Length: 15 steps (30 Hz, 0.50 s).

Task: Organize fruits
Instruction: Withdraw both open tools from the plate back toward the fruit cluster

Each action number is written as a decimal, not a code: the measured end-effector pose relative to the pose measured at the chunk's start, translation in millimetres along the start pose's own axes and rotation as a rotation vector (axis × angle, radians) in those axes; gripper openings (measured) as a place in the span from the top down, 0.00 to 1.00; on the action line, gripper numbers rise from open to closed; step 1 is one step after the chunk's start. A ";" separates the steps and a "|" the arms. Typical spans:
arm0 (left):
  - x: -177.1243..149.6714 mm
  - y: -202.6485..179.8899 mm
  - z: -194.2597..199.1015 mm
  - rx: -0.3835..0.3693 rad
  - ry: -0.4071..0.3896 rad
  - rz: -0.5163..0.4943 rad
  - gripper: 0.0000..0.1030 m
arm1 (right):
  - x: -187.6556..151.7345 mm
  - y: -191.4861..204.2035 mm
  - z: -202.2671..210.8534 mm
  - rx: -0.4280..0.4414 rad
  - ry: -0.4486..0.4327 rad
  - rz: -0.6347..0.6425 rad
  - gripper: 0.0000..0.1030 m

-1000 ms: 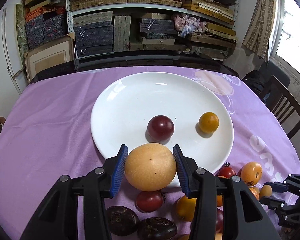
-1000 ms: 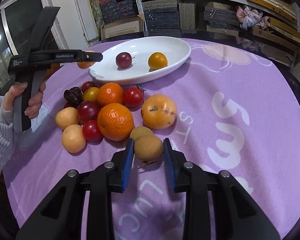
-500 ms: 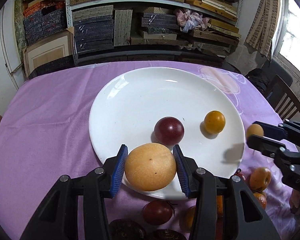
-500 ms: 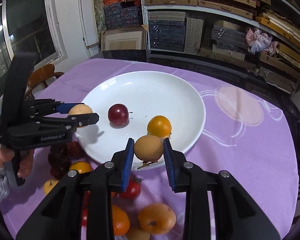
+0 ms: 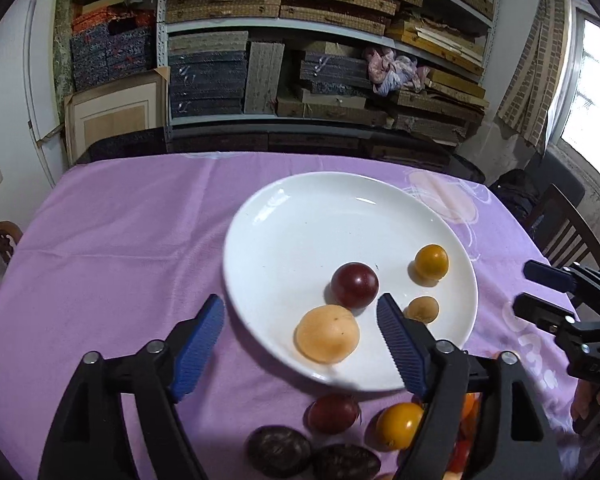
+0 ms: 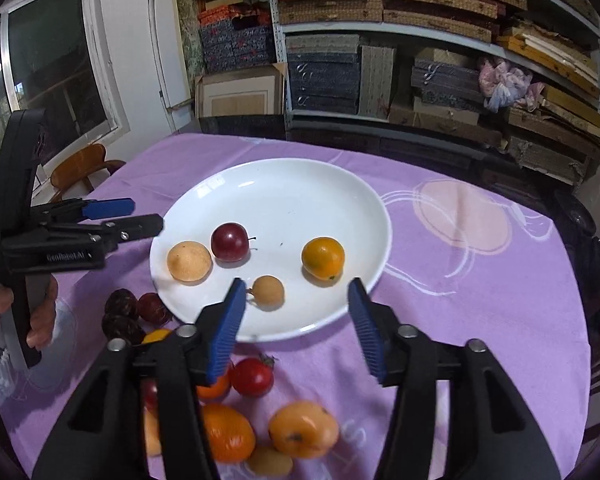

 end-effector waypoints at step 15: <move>-149.5 -14.3 65.1 0.075 0.028 -0.079 0.03 | -114.0 -30.9 85.0 -0.044 -0.161 -0.159 0.04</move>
Point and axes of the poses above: each gripper's, at about its wrist camera, not at the fingertips, and z roughly against the way its jaws point, y to its left, x to its top, the point moved 3 cm from there along -z, roughly the way its jaws point, and after that the axes turned 1 degree about -y, right-handed, at the moved point
